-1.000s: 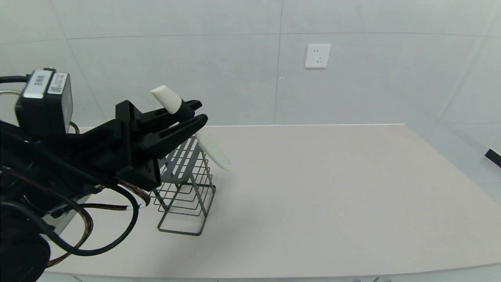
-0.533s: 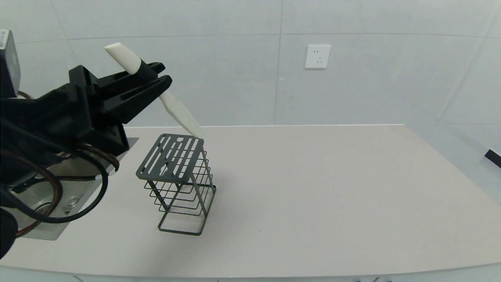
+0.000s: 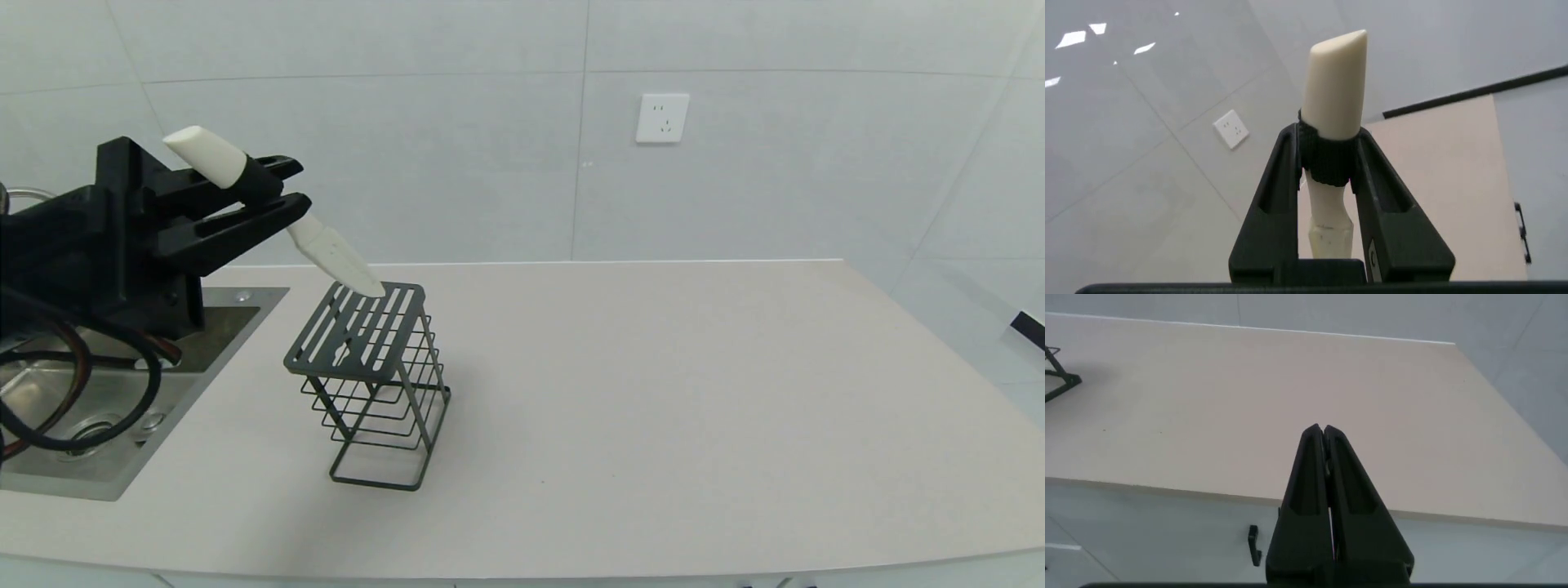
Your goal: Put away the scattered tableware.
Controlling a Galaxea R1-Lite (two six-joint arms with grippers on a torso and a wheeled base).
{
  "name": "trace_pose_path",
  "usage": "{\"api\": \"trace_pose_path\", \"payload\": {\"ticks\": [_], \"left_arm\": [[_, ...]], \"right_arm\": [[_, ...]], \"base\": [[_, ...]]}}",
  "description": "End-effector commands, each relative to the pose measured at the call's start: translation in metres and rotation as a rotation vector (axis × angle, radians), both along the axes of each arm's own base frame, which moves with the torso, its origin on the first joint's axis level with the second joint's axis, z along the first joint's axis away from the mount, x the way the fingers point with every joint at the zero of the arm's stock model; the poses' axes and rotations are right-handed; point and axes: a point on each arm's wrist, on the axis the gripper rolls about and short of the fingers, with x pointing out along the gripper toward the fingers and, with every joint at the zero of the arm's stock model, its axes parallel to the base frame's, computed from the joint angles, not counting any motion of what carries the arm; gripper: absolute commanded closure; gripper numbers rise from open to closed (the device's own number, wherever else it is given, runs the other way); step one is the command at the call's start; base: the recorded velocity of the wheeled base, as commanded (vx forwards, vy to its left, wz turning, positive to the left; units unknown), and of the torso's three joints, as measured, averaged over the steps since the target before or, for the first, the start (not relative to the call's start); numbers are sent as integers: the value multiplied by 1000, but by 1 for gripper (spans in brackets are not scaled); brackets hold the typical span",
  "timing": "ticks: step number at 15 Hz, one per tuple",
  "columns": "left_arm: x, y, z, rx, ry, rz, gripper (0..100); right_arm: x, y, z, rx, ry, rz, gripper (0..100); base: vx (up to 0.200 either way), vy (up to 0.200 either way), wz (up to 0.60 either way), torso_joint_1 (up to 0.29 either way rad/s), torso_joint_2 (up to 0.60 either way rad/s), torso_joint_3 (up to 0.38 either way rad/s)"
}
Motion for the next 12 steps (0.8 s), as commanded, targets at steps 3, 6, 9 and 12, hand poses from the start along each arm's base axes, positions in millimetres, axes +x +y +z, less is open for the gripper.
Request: {"api": "trace_pose_path", "payload": {"ticks": [3, 6, 9, 12], "left_arm": [[28, 0, -12, 24, 20, 2, 100], [32, -13, -17, 23, 44, -44, 100], [42, -9, -22, 18, 58, -12, 100], [43, -9, -25, 17, 72, -8, 100]], "right_arm": [[0, 0, 0, -31, -6, -5, 100], [0, 0, 1, -36, -9, 22, 100], [0, 0, 1, -36, -9, 22, 100], [0, 0, 1, -36, -9, 22, 100]], "base": [[0, 0, 0, 0, 0, 0], [0, 0, 0, 0, 0, 0], [0, 0, 0, 0, 0, 0], [0, 0, 0, 0, 0, 0]]}}
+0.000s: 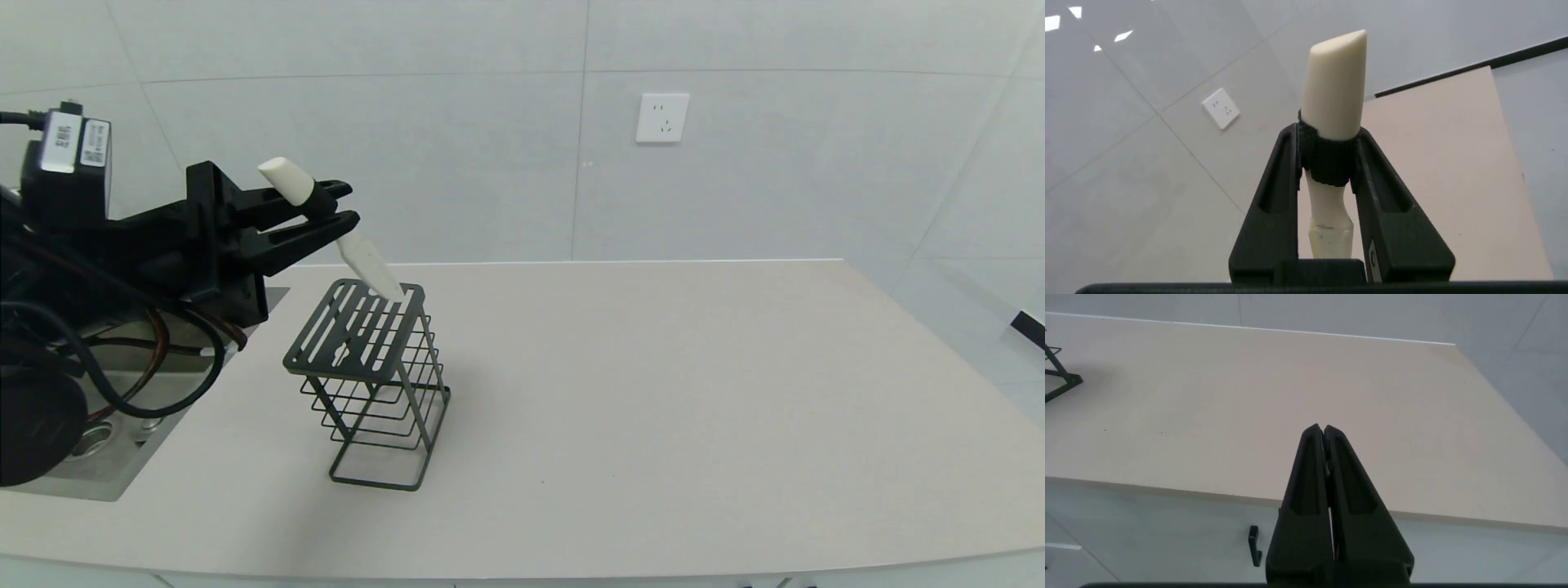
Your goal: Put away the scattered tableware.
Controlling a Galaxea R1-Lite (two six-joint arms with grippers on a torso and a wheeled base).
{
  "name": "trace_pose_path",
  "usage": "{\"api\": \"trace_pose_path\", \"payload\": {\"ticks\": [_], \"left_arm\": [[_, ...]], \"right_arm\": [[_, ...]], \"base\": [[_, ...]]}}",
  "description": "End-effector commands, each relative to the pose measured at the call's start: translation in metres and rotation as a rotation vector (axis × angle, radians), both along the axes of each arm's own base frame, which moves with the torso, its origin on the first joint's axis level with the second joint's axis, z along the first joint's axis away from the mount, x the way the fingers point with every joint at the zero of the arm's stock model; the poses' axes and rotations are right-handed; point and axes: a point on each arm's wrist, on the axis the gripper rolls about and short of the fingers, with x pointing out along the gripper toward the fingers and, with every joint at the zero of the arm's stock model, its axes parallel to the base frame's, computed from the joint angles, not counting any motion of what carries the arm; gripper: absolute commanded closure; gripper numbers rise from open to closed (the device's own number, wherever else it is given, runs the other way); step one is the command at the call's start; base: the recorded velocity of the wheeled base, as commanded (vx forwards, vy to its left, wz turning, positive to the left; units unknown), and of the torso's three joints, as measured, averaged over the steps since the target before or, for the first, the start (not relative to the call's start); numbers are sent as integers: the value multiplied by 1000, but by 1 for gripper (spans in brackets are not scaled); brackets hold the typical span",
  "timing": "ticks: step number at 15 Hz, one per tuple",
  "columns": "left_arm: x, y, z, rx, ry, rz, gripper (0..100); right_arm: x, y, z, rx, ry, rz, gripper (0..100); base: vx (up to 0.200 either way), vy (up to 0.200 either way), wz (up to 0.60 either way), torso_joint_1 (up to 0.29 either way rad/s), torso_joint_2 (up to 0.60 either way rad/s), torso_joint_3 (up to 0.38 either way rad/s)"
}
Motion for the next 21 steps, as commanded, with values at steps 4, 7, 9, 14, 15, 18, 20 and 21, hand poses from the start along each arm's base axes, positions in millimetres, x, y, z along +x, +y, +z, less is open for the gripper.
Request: {"api": "trace_pose_path", "payload": {"ticks": [4, 7, 9, 14, 15, 18, 20, 21], "left_arm": [[8, 3, -8, 2, 31, 17, 100], [11, 6, -11, 3, 37, 29, 100], [11, 6, -11, 3, 34, 28, 100], [12, 6, -13, 3, 40, 29, 100], [12, 6, -13, 3, 40, 29, 100], [14, 6, -15, 4, 49, 29, 100], [17, 6, -19, 6, 60, 31, 100], [19, 9, -20, 9, 58, 44, 100]], "right_arm": [[0, 0, 0, 0, 1, 0, 100], [0, 0, 0, 0, 1, 0, 100], [0, 0, 0, 1, 1, 0, 100], [0, 0, 0, 1, 1, 0, 100], [0, 0, 0, 1, 1, 0, 100], [0, 0, 0, 1, 1, 0, 100], [0, 0, 0, 1, 1, 0, 100], [0, 0, 0, 3, 1, 0, 100]], "base": [[0, 0, 0, 0, 0, 0], [0, 0, 0, 0, 0, 0], [0, 0, 0, 0, 0, 0], [0, 0, 0, 0, 0, 0], [0, 0, 0, 0, 0, 0], [0, 0, 0, 0, 0, 0], [0, 0, 0, 0, 0, 0], [0, 0, 0, 0, 0, 0]]}}
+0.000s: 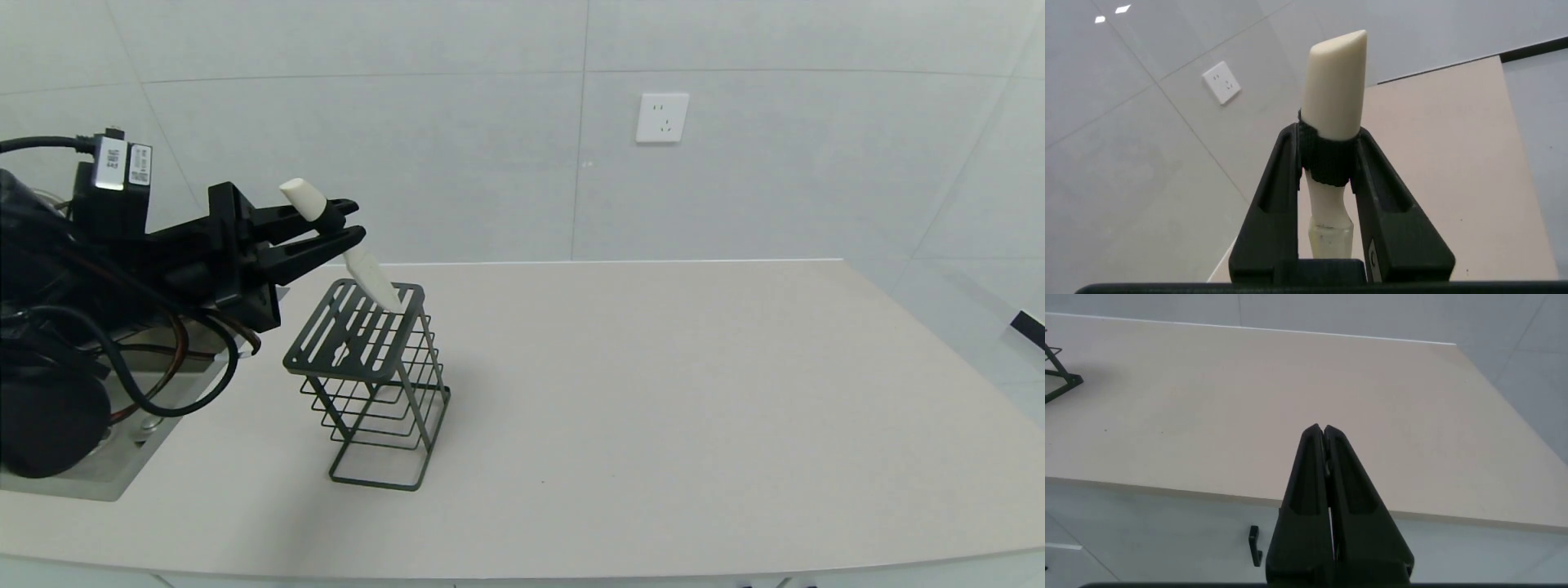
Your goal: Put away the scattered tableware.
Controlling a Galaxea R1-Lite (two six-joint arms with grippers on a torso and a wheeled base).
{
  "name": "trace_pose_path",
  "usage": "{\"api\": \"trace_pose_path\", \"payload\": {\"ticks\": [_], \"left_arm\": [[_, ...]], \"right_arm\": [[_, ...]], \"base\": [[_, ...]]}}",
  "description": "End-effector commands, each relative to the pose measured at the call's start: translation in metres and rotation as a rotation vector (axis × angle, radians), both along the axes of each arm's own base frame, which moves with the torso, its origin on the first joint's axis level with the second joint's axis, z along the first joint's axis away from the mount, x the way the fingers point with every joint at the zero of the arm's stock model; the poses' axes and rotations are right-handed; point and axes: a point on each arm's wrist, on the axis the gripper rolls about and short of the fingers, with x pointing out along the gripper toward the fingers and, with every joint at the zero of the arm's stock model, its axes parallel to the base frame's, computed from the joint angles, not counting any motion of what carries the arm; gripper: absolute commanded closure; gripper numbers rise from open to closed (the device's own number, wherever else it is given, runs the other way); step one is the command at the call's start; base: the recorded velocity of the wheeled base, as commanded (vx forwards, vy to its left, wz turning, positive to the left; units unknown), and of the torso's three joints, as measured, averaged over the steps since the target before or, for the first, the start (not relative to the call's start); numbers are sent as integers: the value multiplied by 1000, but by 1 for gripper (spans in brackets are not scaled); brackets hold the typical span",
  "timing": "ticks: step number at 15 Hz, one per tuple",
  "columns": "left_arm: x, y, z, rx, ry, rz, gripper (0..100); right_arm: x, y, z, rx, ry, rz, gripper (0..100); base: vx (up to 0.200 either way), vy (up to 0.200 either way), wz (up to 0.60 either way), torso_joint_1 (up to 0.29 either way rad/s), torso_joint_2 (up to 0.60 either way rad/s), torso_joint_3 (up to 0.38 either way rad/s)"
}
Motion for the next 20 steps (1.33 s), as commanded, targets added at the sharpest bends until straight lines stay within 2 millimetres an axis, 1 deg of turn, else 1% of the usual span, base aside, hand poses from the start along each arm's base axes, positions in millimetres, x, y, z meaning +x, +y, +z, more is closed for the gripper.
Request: {"api": "trace_pose_path", "payload": {"ticks": [1, 9, 13, 17, 20], "left_arm": [[6, 4, -6, 6, 10, 17, 100], [3, 0, -6, 8, 4, 4, 100], [6, -2, -11, 12, 17, 1, 100], [3, -10, -21, 18, 52, -29, 100], [7, -10, -26, 13, 65, -8, 100]], "right_arm": [[0, 0, 0, -1, 1, 0, 100], [0, 0, 0, 0, 1, 0, 100], [0, 0, 0, 2, 1, 0, 100], [0, 0, 0, 2, 1, 0, 100], [0, 0, 0, 2, 3, 0, 100]], "base": [[0, 0, 0, 0, 0, 0], [0, 0, 0, 0, 0, 0], [0, 0, 0, 0, 0, 0], [0, 0, 0, 0, 0, 0], [0, 0, 0, 0, 0, 0]]}}
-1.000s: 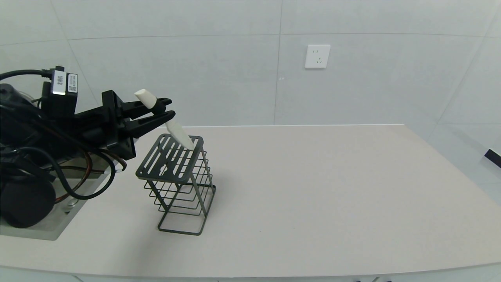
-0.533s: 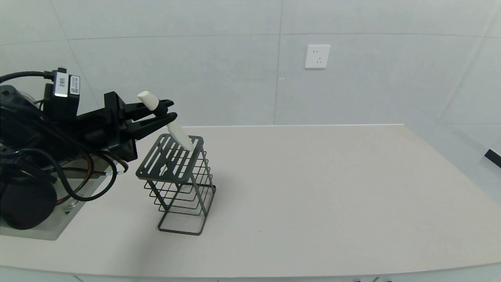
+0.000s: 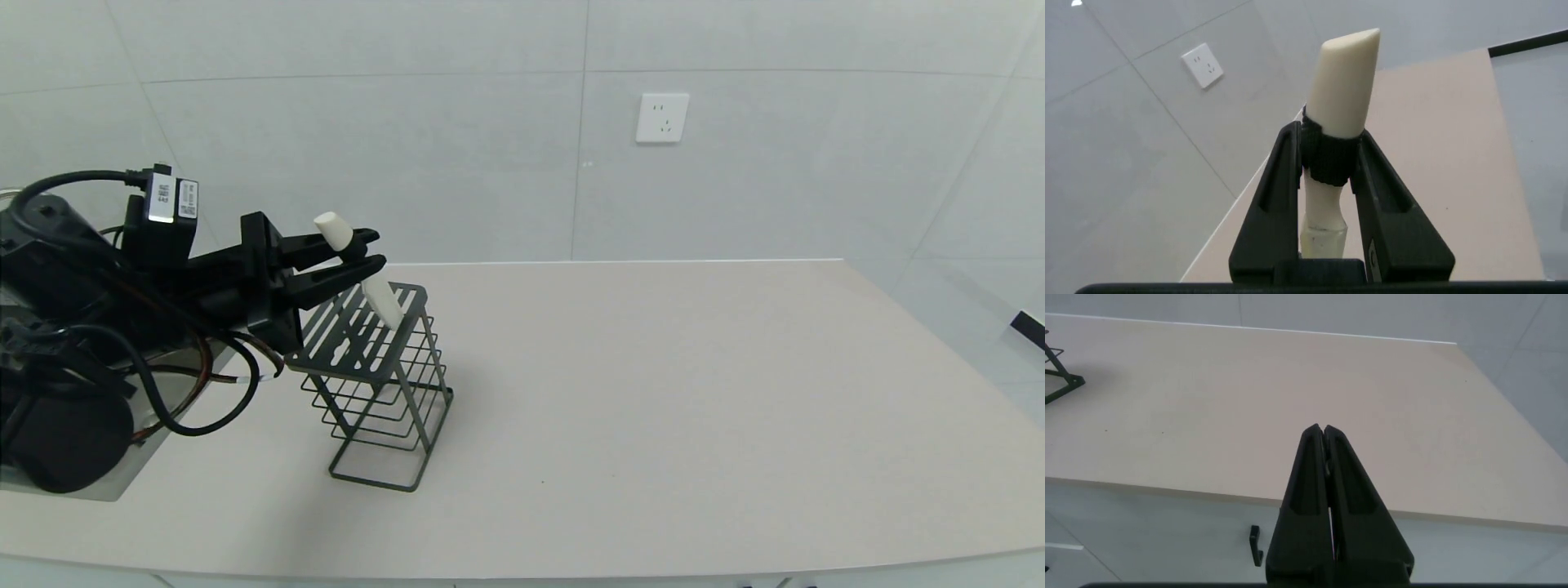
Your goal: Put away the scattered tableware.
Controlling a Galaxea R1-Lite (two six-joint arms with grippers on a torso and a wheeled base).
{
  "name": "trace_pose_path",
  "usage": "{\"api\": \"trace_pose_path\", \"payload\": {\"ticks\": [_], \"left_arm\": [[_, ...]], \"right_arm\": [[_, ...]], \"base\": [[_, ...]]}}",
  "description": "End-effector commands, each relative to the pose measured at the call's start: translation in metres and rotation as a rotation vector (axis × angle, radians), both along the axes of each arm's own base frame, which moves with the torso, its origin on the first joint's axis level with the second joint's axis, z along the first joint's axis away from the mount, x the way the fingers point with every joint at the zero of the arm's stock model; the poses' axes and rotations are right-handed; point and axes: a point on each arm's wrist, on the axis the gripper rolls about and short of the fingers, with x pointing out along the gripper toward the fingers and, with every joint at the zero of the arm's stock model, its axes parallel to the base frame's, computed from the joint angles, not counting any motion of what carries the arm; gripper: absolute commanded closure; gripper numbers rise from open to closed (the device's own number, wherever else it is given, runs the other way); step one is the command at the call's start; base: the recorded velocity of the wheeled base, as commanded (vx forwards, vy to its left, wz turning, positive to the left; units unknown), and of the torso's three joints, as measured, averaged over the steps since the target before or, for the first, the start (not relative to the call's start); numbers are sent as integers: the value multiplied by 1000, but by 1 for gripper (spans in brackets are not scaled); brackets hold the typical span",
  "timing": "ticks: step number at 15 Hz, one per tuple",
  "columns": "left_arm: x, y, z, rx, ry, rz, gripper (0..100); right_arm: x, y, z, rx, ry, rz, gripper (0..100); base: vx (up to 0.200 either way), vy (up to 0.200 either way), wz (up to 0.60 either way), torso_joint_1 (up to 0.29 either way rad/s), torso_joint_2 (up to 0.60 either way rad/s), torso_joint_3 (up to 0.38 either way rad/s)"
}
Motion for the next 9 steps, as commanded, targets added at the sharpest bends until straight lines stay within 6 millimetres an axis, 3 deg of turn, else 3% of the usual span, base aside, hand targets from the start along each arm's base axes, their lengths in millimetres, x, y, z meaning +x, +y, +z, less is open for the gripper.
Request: {"api": "trace_pose_path", "payload": {"ticks": [1, 9], "left_arm": [[3, -1, -4, 1, 6, 5, 100], [15, -2, -17, -17, 4, 59, 100]], "right_arm": [[0, 0, 0, 1, 1, 0, 100], [0, 0, 0, 1, 1, 0, 100]], "base": [[0, 0, 0, 0, 0, 0], [0, 0, 0, 0, 0, 0]]}}
